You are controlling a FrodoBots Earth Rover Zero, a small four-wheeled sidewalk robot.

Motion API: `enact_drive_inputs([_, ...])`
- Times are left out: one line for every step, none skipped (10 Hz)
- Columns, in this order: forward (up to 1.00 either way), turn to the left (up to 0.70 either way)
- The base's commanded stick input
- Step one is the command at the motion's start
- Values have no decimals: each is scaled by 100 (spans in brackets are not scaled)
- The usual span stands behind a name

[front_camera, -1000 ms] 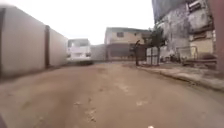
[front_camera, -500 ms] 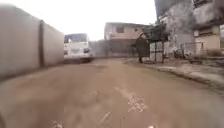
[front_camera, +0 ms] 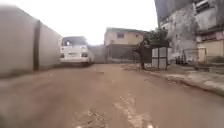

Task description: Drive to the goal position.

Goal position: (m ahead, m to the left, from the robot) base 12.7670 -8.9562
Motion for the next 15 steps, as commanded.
enact_drive_inputs([100, 0])
enact_drive_inputs([100, 0])
enact_drive_inputs([100, 0])
enact_drive_inputs([100, 0])
enact_drive_inputs([100, 0])
enact_drive_inputs([100, 0])
enact_drive_inputs([100, 0])
enact_drive_inputs([100, 0])
enact_drive_inputs([100, 0])
enact_drive_inputs([100, 0])
enact_drive_inputs([100, 0])
enact_drive_inputs([100, 0])
enact_drive_inputs([100, 0])
enact_drive_inputs([100, 0])
enact_drive_inputs([100, 0])
